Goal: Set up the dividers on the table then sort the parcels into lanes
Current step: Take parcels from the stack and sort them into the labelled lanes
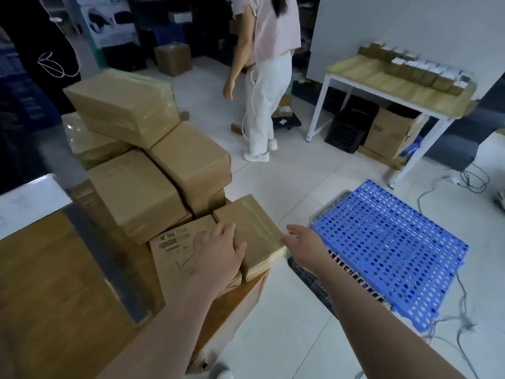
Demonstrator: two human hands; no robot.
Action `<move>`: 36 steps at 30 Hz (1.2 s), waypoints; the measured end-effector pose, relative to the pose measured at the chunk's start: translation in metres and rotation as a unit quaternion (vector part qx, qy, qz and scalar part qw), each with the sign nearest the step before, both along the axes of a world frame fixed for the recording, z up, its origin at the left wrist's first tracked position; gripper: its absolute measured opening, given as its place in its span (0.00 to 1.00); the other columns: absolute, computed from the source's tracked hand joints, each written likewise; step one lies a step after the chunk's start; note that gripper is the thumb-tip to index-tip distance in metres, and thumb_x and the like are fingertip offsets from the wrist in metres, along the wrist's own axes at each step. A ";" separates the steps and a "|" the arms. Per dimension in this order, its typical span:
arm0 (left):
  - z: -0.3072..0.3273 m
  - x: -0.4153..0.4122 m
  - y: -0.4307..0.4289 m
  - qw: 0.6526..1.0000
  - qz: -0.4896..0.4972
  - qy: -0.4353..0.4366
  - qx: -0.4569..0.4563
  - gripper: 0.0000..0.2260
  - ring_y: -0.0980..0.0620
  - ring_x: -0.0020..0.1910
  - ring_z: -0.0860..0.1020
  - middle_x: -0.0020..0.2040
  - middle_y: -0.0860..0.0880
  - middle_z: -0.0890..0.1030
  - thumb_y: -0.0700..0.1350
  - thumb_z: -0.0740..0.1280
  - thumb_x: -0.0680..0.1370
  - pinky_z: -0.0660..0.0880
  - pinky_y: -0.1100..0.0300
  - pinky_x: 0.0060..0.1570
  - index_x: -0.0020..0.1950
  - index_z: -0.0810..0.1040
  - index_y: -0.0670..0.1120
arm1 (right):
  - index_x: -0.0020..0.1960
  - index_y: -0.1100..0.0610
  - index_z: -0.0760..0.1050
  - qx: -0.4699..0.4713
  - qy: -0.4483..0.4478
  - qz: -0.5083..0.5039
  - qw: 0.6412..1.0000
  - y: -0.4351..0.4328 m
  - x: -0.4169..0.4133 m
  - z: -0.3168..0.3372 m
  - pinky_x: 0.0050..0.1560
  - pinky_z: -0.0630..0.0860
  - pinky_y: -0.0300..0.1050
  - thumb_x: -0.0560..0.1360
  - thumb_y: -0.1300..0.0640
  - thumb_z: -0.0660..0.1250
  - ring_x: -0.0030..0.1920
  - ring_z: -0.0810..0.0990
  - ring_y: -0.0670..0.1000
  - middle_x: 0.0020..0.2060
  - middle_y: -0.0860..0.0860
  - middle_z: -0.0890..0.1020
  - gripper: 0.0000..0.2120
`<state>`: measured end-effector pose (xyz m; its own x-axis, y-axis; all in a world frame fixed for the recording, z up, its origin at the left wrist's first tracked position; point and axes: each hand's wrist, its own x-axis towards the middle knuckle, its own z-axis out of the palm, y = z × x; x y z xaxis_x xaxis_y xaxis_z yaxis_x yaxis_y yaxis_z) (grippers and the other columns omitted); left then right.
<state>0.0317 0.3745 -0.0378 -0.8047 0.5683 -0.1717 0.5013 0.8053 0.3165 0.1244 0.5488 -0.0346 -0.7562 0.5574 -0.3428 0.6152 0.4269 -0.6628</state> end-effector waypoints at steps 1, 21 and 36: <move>-0.003 -0.003 0.008 1.000 -0.004 -0.008 -0.020 0.28 0.45 0.77 0.58 0.80 0.48 0.57 0.59 0.53 0.82 0.56 0.44 0.74 0.80 0.55 0.49 | 0.72 0.58 0.68 -0.017 -0.006 0.001 1.000 0.005 -0.005 -0.006 0.66 0.67 0.46 0.79 0.52 0.63 0.66 0.74 0.53 0.68 0.54 0.74 0.23; -0.045 0.005 0.055 0.983 0.168 -0.072 0.017 0.32 0.50 0.80 0.47 0.81 0.52 0.44 0.61 0.51 0.82 0.49 0.48 0.78 0.81 0.47 0.47 | 0.59 0.42 0.76 -0.408 -0.011 0.097 0.908 0.067 -0.051 -0.059 0.63 0.73 0.54 0.83 0.53 0.51 0.56 0.79 0.55 0.57 0.53 0.82 0.16; -0.056 0.040 0.101 0.964 0.217 -0.099 0.115 0.36 0.50 0.78 0.35 0.80 0.50 0.34 0.61 0.53 0.82 0.40 0.53 0.76 0.80 0.38 0.46 | 0.67 0.42 0.69 -0.447 -0.024 0.068 0.892 0.103 -0.026 -0.072 0.53 0.76 0.48 0.80 0.59 0.59 0.51 0.80 0.52 0.49 0.48 0.80 0.19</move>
<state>0.0715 0.4759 -0.0935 -0.9398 0.2262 -0.2563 0.0436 0.8230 0.5664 0.0986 0.6514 -0.1069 -0.7690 -0.0501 -0.6373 0.6342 -0.1857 -0.7506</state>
